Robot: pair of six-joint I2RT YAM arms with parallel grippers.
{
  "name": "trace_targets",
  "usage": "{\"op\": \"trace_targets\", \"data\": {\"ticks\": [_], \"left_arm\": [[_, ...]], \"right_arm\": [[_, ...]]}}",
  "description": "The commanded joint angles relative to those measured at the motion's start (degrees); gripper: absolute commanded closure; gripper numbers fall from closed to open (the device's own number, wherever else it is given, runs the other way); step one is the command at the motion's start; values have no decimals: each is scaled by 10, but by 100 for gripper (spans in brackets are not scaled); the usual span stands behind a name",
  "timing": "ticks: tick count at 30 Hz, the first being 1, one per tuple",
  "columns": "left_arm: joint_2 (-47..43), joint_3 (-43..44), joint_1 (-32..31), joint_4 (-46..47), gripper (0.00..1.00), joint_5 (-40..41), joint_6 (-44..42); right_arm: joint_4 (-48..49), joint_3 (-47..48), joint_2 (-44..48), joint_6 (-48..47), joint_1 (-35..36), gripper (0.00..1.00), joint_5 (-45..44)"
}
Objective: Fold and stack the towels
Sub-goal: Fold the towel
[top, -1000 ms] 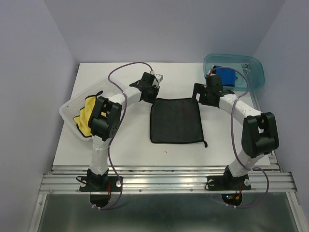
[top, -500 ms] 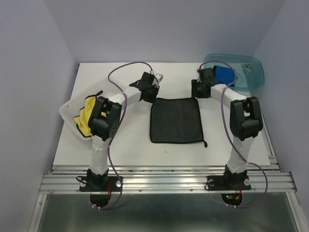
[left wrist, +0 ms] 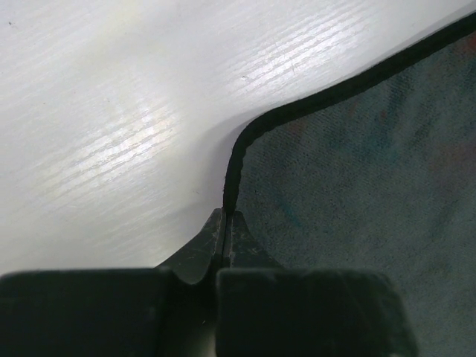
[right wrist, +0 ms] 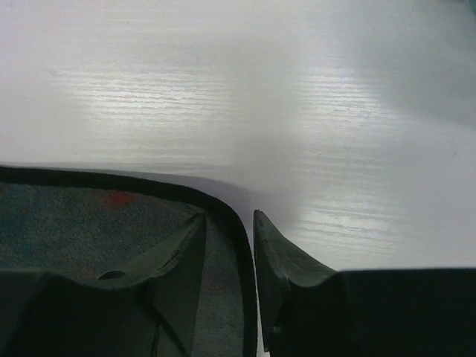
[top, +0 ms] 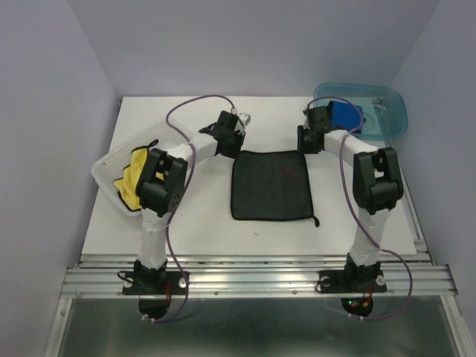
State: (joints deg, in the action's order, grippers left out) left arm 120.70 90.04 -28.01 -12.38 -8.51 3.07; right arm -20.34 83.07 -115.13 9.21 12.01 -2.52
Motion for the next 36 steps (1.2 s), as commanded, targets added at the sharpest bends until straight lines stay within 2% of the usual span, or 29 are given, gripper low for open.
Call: {"op": "trace_targets", "data": {"ticks": [1,3,7,11,13,14,17,22,25,31,36], "left_arm": [[-27,12,2,7,100,4,-1],[-27,14,3,7,100,4,0],[-27,15,3,5,100,4,0],[-28,15,3,4,100,5,0],[-27,16,3,5,100,5,1],[-28,16,3,3,100,3,1],[-33,15,3,3,100,3,3],[-73,-25,3,40,100,-22,3],[-98,-50,2,51,100,-21,4],[-162,-131,-1,79,100,-21,10],[-215,-190,-31,97,100,-6,32]], "right_arm": [[18,-5,-7,10,-8,63,16],[19,-7,-6,12,-8,66,22],[25,-15,1,11,-9,80,63],[28,-26,10,10,-9,86,71],[29,-31,13,6,-10,98,67],[31,-33,13,4,-10,99,65],[33,-42,19,-18,-10,99,58],[76,-88,83,-31,-10,99,58],[115,-127,120,-22,-10,99,67],[120,-192,188,6,-10,99,83],[110,-238,257,40,-8,99,99]]}}
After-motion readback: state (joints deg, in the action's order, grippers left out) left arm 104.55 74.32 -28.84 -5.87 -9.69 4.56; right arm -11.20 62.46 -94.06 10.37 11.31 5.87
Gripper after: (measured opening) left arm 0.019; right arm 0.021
